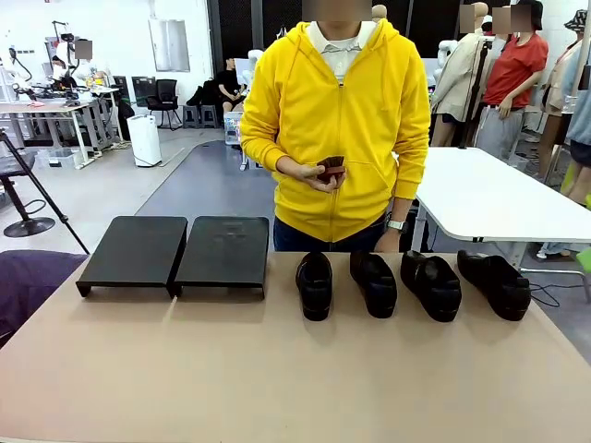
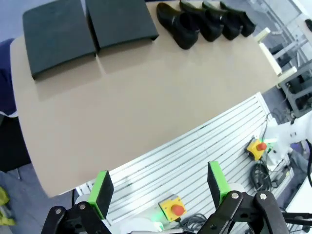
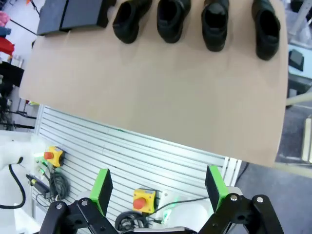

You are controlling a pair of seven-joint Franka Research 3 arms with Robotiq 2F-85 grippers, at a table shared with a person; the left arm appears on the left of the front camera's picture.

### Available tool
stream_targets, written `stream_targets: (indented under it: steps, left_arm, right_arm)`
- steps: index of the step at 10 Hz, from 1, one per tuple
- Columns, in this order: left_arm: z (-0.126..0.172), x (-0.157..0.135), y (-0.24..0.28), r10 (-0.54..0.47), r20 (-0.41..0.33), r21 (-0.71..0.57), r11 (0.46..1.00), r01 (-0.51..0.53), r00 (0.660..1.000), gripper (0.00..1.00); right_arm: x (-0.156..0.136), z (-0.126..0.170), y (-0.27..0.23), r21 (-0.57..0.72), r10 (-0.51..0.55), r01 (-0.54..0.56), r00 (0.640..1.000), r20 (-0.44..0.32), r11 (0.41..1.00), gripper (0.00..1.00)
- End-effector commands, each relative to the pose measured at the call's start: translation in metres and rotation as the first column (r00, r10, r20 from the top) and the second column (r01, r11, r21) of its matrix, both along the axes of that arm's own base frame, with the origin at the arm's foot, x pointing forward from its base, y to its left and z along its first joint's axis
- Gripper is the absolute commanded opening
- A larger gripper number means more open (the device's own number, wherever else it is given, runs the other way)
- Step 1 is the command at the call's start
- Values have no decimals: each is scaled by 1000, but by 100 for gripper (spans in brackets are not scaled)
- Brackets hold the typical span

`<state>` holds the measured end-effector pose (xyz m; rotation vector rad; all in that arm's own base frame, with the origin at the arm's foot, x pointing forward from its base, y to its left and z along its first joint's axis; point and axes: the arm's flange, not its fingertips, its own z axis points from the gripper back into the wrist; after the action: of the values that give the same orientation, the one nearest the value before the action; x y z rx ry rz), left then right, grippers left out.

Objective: Organize the shoes by placing them on the stand.
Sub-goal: Pick up one Shoe and place it in the middle of the table.

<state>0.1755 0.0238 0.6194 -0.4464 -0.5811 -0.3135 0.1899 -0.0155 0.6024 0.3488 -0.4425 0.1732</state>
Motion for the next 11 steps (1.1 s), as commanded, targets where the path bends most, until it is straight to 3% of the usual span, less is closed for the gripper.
stream_targets:
  steps: [1,8,9,11]
  left_arm:
    - [-1,4,-19,-47,-12,31,998,47,999,100]
    - [-1,4,-19,-47,-12,31,998,47,999,100]
    - [-1,4,-19,-47,-12,31,998,47,999,100]
    - [-1,4,-19,-47,-12,31,998,47,999,100]
  right_arm:
    - [7,-3,13,-1,48,-48,999,-19,999,100]
    - [6,-4,11,-28,21,-22,1000,-21,999,100]
    - [42,-4,19,-116,25,-34,997,-78,993,100]
    - [125,-19,39,-223,-36,14,995,-97,975,100]
